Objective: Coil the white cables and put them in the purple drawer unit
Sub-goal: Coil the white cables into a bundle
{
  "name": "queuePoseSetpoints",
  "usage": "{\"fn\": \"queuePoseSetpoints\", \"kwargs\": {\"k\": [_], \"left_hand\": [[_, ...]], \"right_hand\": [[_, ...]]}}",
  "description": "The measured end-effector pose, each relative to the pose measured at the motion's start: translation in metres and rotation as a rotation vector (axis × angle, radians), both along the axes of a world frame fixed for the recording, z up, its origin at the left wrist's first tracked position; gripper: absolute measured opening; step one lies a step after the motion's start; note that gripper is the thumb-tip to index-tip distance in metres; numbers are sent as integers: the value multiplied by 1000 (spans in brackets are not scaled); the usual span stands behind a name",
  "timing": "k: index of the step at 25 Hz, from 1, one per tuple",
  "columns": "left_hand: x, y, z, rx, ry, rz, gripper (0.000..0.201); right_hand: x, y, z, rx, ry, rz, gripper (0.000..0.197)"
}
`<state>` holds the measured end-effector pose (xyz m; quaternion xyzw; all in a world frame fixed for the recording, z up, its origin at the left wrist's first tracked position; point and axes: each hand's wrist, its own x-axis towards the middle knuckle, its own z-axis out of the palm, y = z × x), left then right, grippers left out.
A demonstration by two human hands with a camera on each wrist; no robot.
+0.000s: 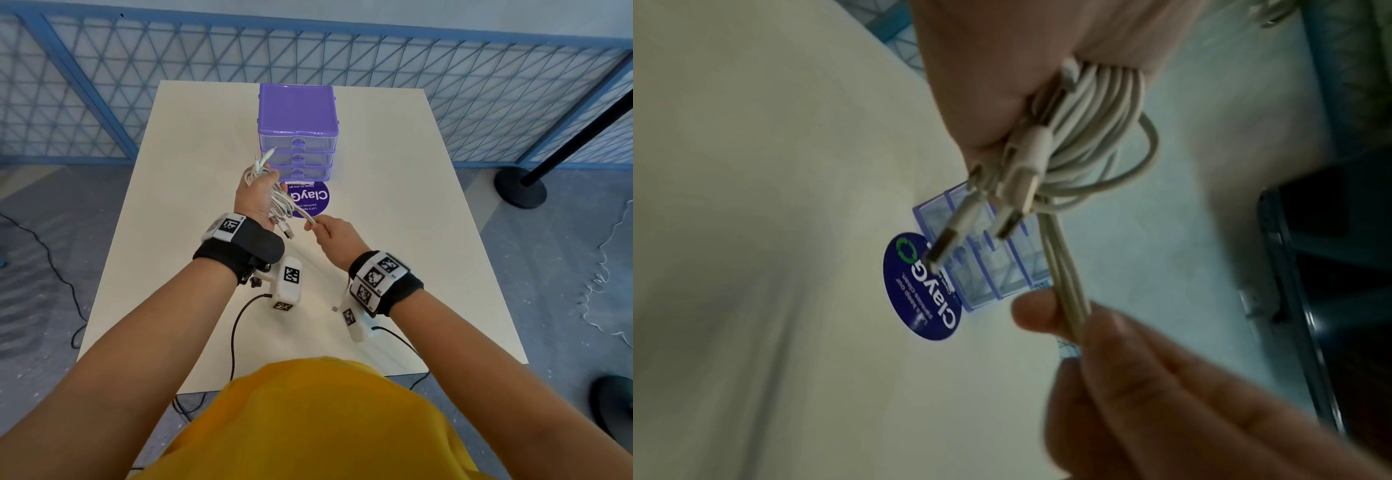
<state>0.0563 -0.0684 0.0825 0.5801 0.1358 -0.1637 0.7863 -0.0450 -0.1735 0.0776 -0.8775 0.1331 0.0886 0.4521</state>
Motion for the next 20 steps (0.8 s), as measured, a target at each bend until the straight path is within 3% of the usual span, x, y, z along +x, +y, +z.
{"fn": "queuePoseSetpoints", "kwargs": {"k": [3,5,7,10,12,16,20], "left_hand": [[-4,1,2,293,-162,-28,3],[-7,1,0,439,-270,-103,14],[-5,3,-3,559,-335,-272,24],[-4,6,2,760,-371,-595,32],[-9,5,10,803,-343,-816,42],[-23,7,12,355,-16,-1052,49],[-26,8,4,328,26,-1146,27]], "right_hand": [[-1,-2,2,-510,-60,236,27],[3,-7,6,-757,-113,400,28],[6,-12,14,-917,-219,491,25],[7,-18,23,-1138,-361,449,13],[12,-20,24,-1099,-376,424,20],[8,-22,31,-781,-465,227,25],[8,-28,30,-526,-349,267,24]]}}
